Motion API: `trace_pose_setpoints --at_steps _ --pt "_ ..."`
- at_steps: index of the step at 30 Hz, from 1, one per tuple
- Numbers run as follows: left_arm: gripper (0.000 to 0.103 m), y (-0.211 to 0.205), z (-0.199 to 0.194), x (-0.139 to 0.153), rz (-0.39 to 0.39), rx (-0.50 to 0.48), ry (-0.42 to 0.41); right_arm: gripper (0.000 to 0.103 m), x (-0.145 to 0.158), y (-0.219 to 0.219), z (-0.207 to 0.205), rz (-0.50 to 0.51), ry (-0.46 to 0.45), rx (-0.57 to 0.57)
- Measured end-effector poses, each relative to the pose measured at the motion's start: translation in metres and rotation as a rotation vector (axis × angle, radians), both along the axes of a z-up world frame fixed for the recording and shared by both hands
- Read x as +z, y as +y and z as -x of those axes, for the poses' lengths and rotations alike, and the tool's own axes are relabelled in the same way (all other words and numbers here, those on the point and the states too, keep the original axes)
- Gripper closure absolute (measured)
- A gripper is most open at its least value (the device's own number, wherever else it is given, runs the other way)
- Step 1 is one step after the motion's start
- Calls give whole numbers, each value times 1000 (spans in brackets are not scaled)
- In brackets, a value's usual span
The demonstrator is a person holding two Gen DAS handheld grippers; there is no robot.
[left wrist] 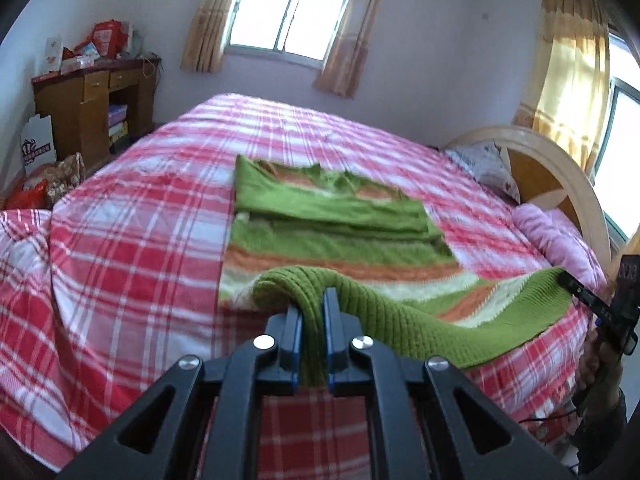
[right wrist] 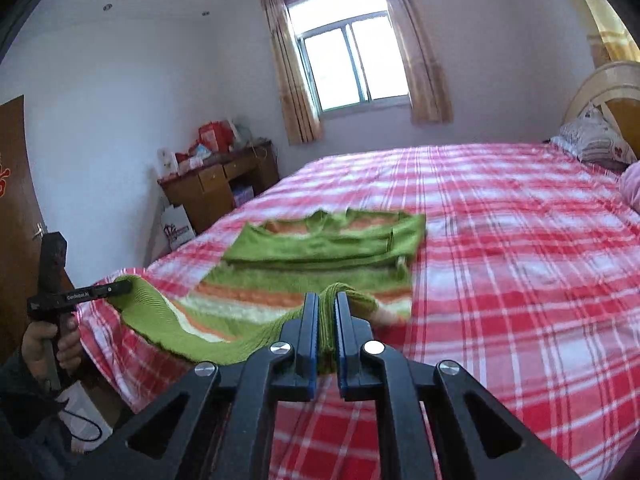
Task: Fold small clothes
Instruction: 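Lift the hem with both tools and carry it over the folded sleeves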
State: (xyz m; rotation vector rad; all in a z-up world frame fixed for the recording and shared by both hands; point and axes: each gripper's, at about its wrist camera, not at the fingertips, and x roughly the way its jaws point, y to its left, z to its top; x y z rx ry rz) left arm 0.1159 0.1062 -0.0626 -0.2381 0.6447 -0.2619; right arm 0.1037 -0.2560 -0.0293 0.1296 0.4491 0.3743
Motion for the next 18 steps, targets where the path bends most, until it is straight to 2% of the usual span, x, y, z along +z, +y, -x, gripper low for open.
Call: trace_pose_setpoints --at_steps 9,18 --pt "94 1 -29 18 30 30 -39 98 24 2 -29 2 -50 -10" --pt "94 -8 -65 33 9 39 -63 99 38 6 -65 26 -58 -15"
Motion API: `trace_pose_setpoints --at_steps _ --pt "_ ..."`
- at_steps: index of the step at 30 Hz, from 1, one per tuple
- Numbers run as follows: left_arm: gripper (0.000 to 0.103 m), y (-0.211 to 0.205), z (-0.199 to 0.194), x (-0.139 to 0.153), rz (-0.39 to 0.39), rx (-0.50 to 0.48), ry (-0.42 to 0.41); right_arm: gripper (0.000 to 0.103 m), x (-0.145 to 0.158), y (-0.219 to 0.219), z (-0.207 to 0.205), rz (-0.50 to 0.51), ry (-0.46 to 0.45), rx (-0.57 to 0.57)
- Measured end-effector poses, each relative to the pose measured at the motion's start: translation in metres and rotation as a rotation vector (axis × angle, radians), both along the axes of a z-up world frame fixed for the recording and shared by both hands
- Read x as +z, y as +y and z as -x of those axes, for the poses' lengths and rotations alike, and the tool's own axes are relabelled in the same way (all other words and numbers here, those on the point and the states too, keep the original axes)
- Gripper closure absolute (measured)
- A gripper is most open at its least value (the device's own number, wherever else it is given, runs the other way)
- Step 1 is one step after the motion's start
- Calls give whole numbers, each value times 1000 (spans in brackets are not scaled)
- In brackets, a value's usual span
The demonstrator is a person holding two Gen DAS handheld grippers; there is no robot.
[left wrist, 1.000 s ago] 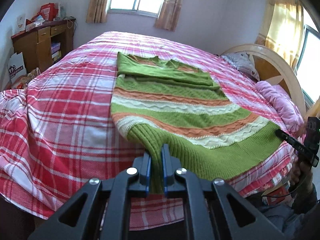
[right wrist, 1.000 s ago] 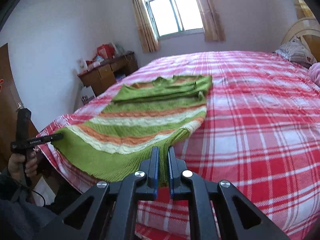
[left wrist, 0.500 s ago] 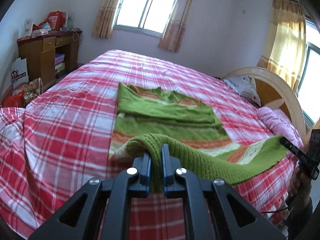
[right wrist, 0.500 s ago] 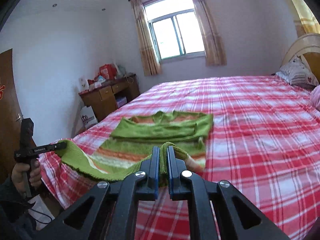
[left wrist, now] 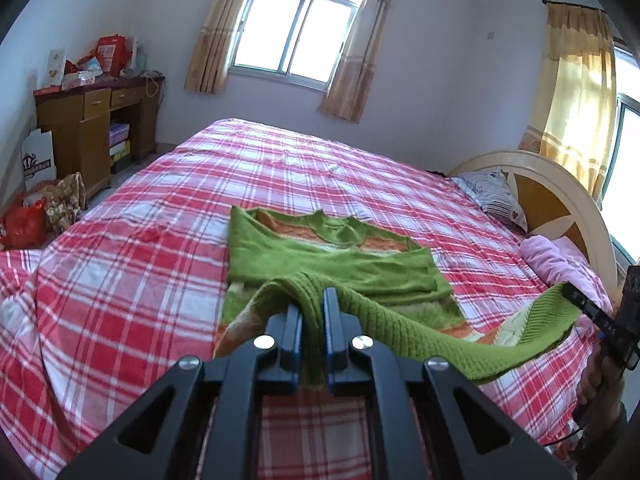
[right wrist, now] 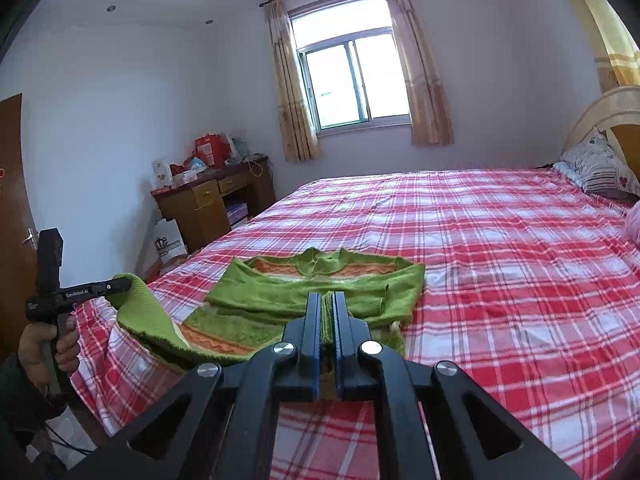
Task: Fold small clothes
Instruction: 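Lift the hem with both tools and carry it over the folded sleeves, then lower the hem onto the collar and open both tools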
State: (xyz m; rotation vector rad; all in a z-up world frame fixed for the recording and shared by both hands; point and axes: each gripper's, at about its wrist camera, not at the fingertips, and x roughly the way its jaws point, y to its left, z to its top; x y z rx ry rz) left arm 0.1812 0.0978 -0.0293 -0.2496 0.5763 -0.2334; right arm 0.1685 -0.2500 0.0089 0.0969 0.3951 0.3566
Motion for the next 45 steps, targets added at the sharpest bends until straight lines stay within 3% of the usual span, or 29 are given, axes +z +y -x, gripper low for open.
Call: trace_pose_setpoints --at_steps 17,25,32,41,45 --pt "94 6 -88 10 -21 59 22 99 31 12 -104 63 -9 -18" --pt "94 7 -141 0 -43 71 58 99 29 21 -169 112 21 -29" --pt "94 0 -192 -25 -92 65 123 99 6 22 -231 147 91 -52" --pt "94 -11 -250 -69 -164 61 214 99 -55 22 -313 186 225 -83" --pt "85 -12 -265 -84 -200 113 236 99 -82 19 -348 177 281 -77"
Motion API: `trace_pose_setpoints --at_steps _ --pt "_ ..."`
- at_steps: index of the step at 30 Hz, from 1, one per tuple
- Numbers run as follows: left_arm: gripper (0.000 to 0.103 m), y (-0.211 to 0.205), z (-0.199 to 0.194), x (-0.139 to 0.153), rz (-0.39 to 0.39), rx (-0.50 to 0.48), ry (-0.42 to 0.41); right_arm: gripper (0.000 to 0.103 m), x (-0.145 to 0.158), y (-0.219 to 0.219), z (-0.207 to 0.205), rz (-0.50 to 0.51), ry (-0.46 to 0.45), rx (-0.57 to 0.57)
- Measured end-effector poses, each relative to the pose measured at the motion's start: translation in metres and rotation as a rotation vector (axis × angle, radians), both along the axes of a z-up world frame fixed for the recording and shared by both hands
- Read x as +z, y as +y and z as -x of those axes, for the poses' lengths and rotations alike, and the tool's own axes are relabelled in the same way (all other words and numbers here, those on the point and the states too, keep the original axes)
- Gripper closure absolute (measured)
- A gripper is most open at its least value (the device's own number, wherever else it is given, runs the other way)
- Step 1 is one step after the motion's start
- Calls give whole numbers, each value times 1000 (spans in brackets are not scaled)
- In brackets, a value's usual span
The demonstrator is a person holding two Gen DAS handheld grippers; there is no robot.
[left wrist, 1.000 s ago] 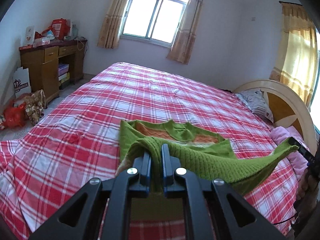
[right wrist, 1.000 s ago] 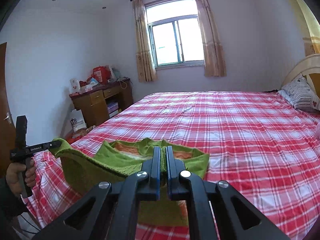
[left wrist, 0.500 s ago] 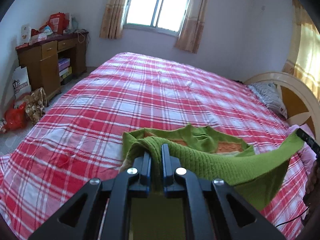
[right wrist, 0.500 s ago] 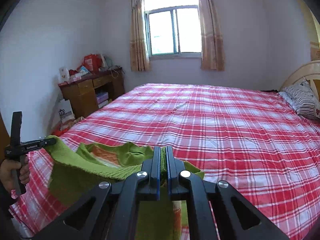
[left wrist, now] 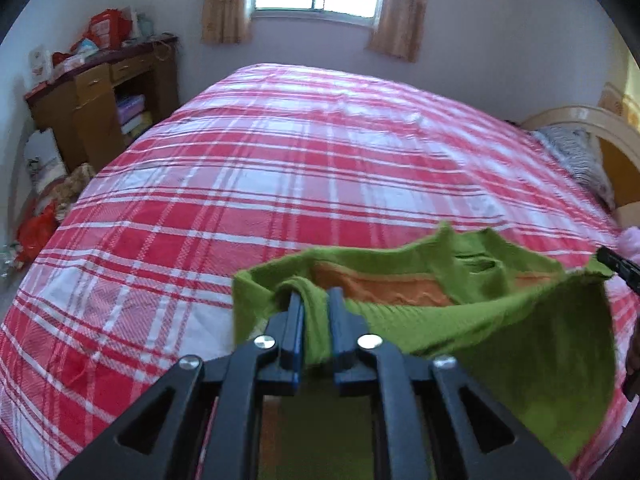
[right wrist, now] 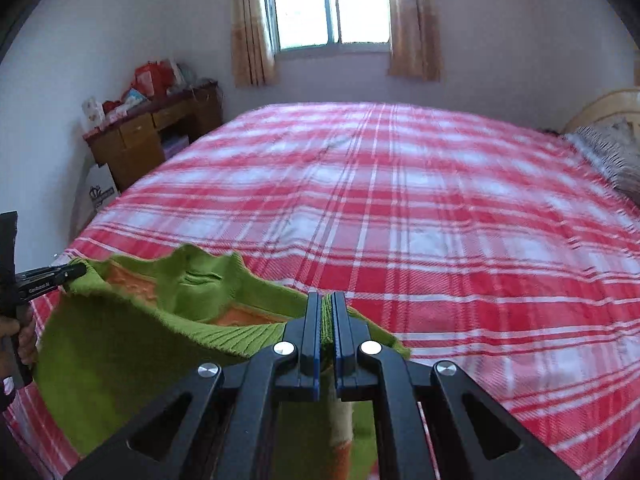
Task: Fold small clothes
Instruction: 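Lower the hem onto the collar and open both tools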
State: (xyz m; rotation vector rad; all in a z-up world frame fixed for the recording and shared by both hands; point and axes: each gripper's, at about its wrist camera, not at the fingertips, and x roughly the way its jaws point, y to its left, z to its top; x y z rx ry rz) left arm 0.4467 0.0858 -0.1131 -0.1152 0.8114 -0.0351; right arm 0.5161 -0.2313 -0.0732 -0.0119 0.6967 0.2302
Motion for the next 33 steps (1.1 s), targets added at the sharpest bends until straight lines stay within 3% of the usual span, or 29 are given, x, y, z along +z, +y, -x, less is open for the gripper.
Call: trace_pose_setpoints --at_steps 3,4,5,7,10,15,19,21,22,23,24,25,31,33 --pt "75 8 -2 1 37 41 4 96 -12 -1 -23 0 28 -10" --pt "63 11 1 4 44 57 -6 91 -14 -2 -28 20 39 -25" --pt "52 14 6 9 47 62 -28 78 -15 -2 -30 34 40 -38" --pt "43 15 14 17 10 60 -61 60 -12 -9 -29 22 28 -44" --pt "31 20 24 25 -37 56 -91 56 -11 -21 -20 16 18 -71" --pt "31 18 19 13 -87 2 -70 56 -22 -29 -11 -33 72 -32" --pt "31 2 7 0 -107 -51 -33 56 -31 -8 -8 23 118 50" --pt "41 -6 2 -7 -135 -68 -17 57 -39 2 -10 94 141 50" --pt "53 -8 0 -10 -145 -74 -4 66 -44 6 -13 110 162 54" --pt "69 -10 -4 -15 -154 -81 15 82 -50 9 -15 121 182 59" --pt "79 -10 -7 -18 -154 -86 30 89 -53 11 -17 142 187 55" --pt "97 -10 -10 -21 -144 -93 43 99 -54 12 -17 160 179 47" --pt "97 11 -1 -5 -44 -48 -55 100 -27 6 5 157 45 37" --pt "97 10 -7 -8 -57 -42 -45 100 -23 1 5 149 41 4"
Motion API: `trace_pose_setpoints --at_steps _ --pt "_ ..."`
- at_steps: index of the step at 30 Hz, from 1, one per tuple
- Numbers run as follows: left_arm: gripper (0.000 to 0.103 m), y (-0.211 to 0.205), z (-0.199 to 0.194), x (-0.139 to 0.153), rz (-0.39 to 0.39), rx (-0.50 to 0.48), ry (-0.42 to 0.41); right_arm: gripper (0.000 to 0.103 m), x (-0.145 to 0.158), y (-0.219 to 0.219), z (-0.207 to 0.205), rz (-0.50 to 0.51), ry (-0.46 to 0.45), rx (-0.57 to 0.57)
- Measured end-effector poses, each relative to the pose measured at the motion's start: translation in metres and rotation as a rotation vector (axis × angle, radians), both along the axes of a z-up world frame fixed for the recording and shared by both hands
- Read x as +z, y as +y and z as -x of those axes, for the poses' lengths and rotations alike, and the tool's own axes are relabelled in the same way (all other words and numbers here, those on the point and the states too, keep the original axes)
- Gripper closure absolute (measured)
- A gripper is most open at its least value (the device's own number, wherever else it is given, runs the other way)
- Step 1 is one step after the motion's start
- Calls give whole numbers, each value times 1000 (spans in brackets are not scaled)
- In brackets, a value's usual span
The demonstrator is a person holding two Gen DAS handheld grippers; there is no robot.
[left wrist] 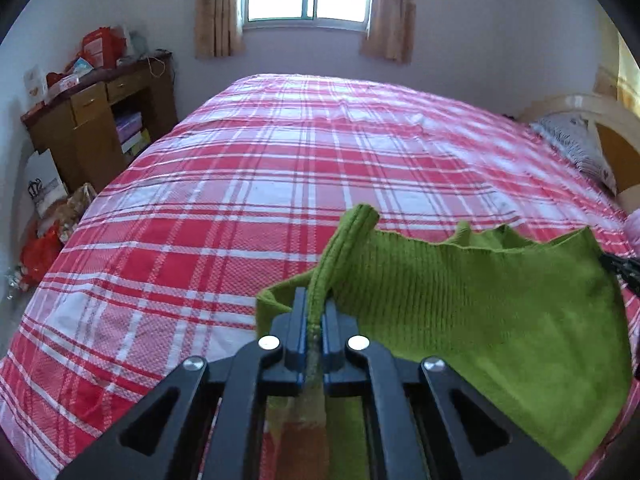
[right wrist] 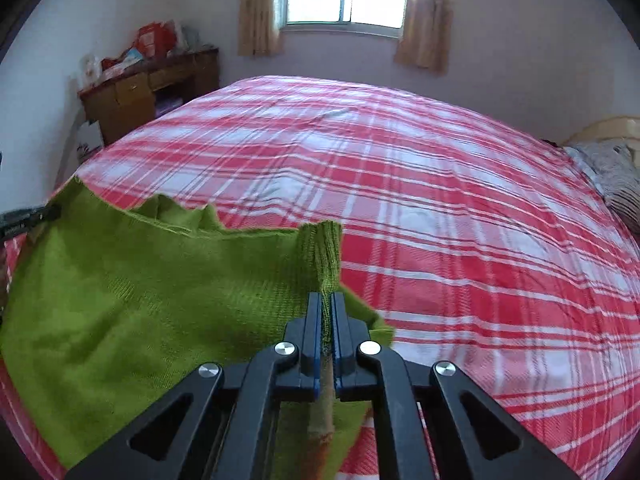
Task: Fold small clothes
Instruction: 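Lower the hem onto the collar and open both tools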
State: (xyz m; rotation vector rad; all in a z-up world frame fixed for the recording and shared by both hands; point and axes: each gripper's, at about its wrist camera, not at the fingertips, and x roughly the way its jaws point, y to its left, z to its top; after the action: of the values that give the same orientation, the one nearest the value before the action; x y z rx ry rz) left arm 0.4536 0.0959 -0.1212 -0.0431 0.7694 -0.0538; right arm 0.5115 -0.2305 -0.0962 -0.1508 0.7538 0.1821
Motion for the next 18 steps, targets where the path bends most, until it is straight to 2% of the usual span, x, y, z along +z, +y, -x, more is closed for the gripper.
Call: trace_pose_setpoints --at_steps 4,7,9,10,11,12,14,16,18 --pt "97 -8 -18 -12 -24 18 49 100 -18 -5 -8 24 42 -56" --pt "88 -15 -27 -23 -81 41 102 100 -40 -6 -16 37 110 -84" --pt "87 -11 -18 -15 -72 48 73 94 -35 -10 -15 11 85 -107" --pt "80 -10 -12 -9 -72 59 54 81 -33 -11 -14 16 86 -123" --pt "66 -7 -5 -4 -77 73 41 67 -30 -11 -13 27 89 -141" --pt "59 -5 3 1 -80 87 21 66 -22 -11 -8 29 76 -149" --pt "36 0 27 8 -74 96 -13 66 -6 -4 7 10 43 -124" --pt "32 2 47 9 -75 80 -22 65 7 10 23 -33 34 -74" --pt "27 3 67 4 -81 74 -14 52 14 31 43 -87 46 3"
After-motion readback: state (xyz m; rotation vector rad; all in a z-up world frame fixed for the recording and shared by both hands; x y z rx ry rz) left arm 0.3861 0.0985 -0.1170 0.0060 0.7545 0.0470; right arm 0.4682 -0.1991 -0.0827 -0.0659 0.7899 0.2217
